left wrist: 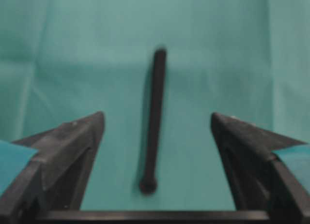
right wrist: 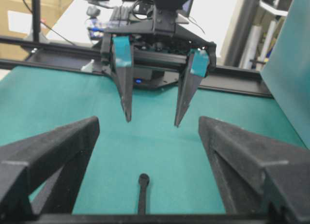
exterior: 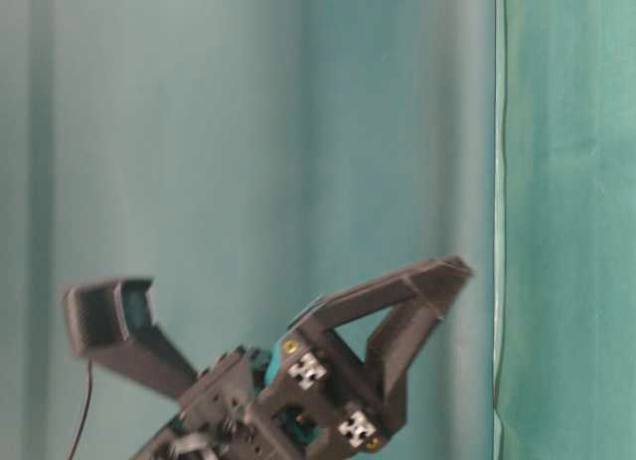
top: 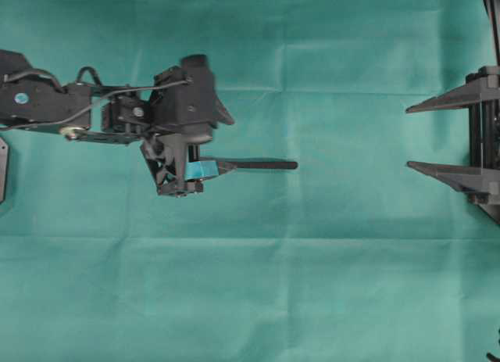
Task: Peel off the Velcro with your right arm.
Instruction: 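Close the left gripper on the strip's left end, then lift the strip with the left gripper, raising its free end, then move the open right gripper toward the strip's free end, then close the right gripper on the top layer of the strip's free end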
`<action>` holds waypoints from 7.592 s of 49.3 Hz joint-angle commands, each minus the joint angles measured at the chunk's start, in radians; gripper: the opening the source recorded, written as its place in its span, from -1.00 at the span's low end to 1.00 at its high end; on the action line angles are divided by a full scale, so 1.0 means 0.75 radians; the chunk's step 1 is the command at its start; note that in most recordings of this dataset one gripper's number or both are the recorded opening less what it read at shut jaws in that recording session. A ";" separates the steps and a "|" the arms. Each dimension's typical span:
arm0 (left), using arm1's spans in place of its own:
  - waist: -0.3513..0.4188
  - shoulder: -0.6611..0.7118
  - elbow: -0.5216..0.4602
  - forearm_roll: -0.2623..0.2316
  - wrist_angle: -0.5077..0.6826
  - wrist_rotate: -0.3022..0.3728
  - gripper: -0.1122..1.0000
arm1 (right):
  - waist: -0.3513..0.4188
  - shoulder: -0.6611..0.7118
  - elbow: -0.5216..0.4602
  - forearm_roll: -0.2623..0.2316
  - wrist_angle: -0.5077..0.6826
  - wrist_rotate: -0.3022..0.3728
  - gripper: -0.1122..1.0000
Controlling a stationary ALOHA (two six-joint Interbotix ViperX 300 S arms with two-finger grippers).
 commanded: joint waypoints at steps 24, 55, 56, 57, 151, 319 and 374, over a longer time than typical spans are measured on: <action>-0.020 0.202 -0.200 -0.002 0.223 0.000 0.81 | 0.000 0.037 -0.012 -0.002 -0.027 0.002 0.43; -0.016 0.430 -0.200 -0.002 0.027 0.002 0.81 | 0.000 0.063 -0.012 0.000 -0.057 0.002 0.43; -0.016 0.432 -0.200 -0.002 0.022 0.002 0.81 | 0.000 0.063 -0.012 -0.002 -0.057 0.002 0.43; -0.014 0.436 -0.200 -0.002 0.016 0.002 0.81 | 0.000 0.063 -0.010 -0.002 -0.057 0.002 0.43; -0.002 0.407 -0.162 -0.002 0.018 -0.006 -0.62 | 0.000 0.061 0.002 -0.002 -0.057 0.004 0.43; -0.145 -0.315 0.247 -0.014 -0.669 -0.511 -0.62 | -0.061 0.742 -0.640 -0.462 -0.010 -0.317 0.42; -0.131 -0.323 0.280 -0.020 -0.704 -0.675 -0.62 | -0.059 0.779 -0.620 -0.462 -0.014 -0.315 0.36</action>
